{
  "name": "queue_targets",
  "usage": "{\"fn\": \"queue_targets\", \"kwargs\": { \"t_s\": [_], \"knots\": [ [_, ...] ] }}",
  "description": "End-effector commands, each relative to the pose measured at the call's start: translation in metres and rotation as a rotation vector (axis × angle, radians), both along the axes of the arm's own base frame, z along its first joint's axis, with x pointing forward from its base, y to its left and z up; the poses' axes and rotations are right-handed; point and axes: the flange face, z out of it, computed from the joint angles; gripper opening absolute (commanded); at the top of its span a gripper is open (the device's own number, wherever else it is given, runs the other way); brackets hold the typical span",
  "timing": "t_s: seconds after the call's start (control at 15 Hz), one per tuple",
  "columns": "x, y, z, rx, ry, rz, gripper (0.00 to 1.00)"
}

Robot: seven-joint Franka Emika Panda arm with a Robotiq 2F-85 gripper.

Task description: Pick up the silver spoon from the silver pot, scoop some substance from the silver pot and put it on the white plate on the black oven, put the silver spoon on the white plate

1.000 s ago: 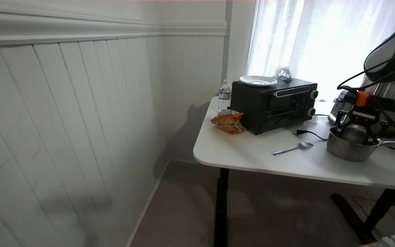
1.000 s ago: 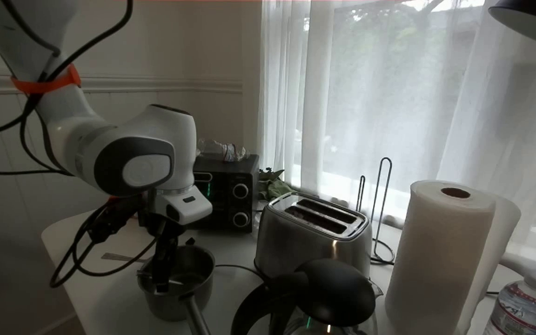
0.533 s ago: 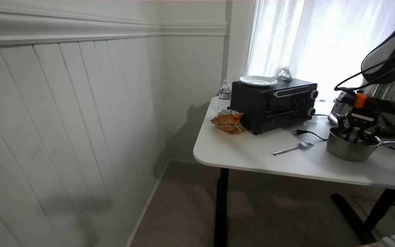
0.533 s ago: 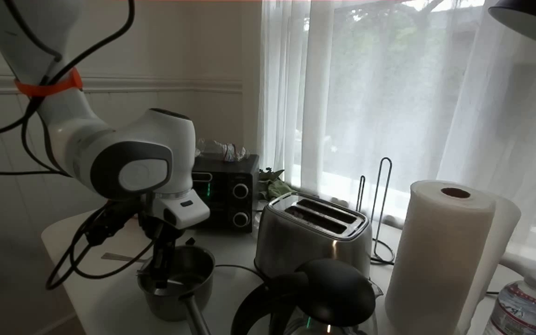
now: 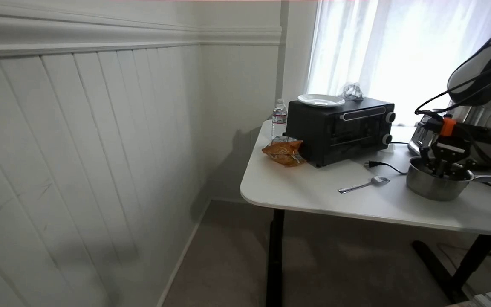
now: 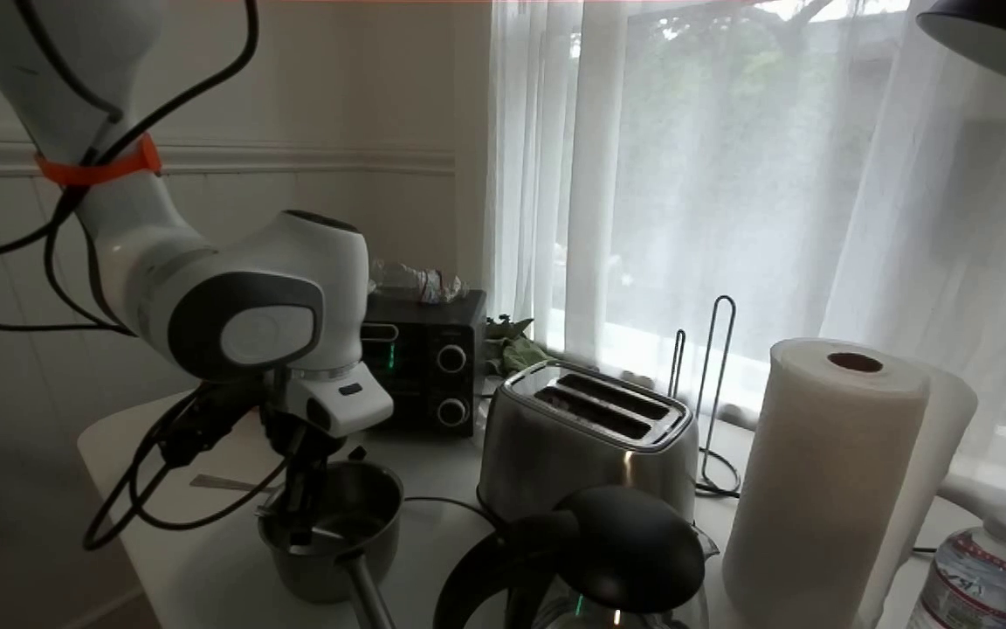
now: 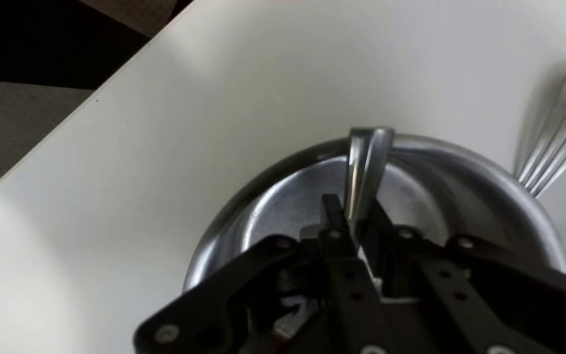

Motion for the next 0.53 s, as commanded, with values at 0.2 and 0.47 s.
{"fn": "queue_targets", "kwargs": {
  "t_s": [0.2, 0.47],
  "knots": [
    [0.000, 0.001, 0.016, 0.004, -0.038, 0.011, 0.03],
    [0.004, 0.002, 0.031, 0.009, -0.053, 0.017, 0.03]
  ]
}}
